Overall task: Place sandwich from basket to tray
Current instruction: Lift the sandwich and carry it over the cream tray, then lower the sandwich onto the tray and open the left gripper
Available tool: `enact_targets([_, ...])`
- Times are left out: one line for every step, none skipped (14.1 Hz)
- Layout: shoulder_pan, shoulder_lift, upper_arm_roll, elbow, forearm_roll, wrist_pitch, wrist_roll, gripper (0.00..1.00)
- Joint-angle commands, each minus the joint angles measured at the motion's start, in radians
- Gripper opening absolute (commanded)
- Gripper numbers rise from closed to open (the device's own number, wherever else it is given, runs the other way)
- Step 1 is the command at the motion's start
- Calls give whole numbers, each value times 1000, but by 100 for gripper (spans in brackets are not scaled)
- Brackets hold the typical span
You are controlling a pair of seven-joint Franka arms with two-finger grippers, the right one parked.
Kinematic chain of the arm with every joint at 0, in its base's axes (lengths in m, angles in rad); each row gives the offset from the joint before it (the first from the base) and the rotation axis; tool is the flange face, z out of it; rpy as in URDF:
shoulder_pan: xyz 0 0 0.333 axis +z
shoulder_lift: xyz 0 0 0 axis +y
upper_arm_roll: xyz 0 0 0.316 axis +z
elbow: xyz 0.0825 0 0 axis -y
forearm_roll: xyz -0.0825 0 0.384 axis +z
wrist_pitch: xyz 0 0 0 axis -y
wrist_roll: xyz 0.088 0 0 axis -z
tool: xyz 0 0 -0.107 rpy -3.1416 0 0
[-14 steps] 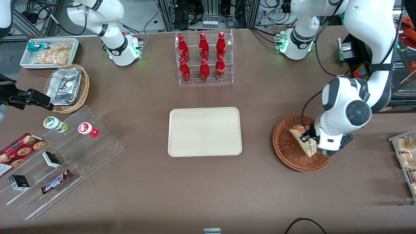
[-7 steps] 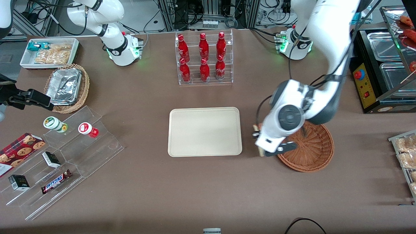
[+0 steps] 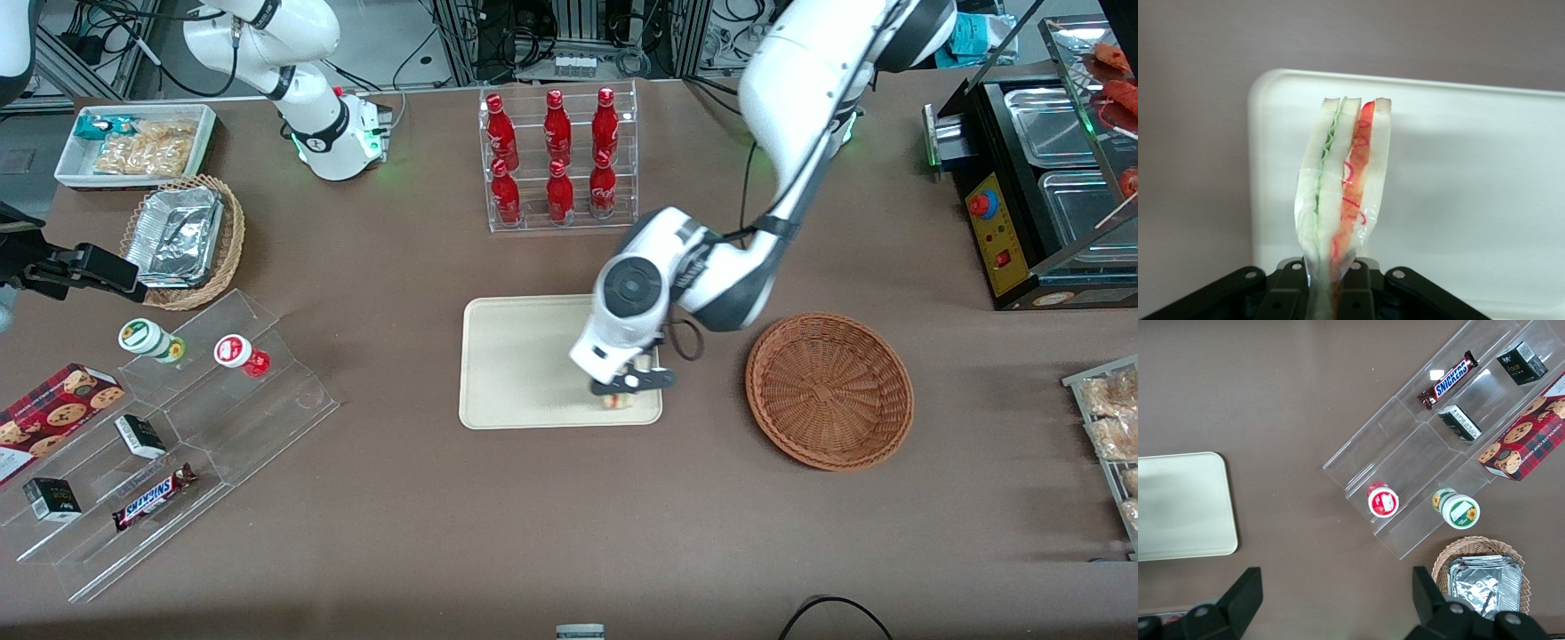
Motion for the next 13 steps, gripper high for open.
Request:
enact_targets([-76, 64, 17, 41, 11, 78, -52, 11])
enact_targets([-93, 79, 17, 44, 12, 105, -54, 11])
enact_targets([-108, 96, 17, 52, 14, 124, -55, 11])
enact_targets([-116, 108, 18, 64, 14, 124, -58, 11])
enact_targets([-119, 114, 18, 70, 14, 122, -61, 11])
enact_targets([-122, 116, 18, 70, 14, 122, -74, 11])
enact_targets([-125, 116, 20, 70, 15, 121, -95, 12])
enact_targets([-127, 116, 20, 70, 17, 119, -115, 13])
enact_targets([-127, 116, 20, 70, 21, 119, -135, 13])
enact_targets([-127, 116, 20, 70, 41, 119, -156, 14])
enact_targets([-127, 116, 20, 72, 69, 119, -189, 14])
enact_targets([-127, 119, 20, 72, 89, 121, -201, 14])
enact_targets([-127, 124, 20, 72, 96, 122, -201, 14])
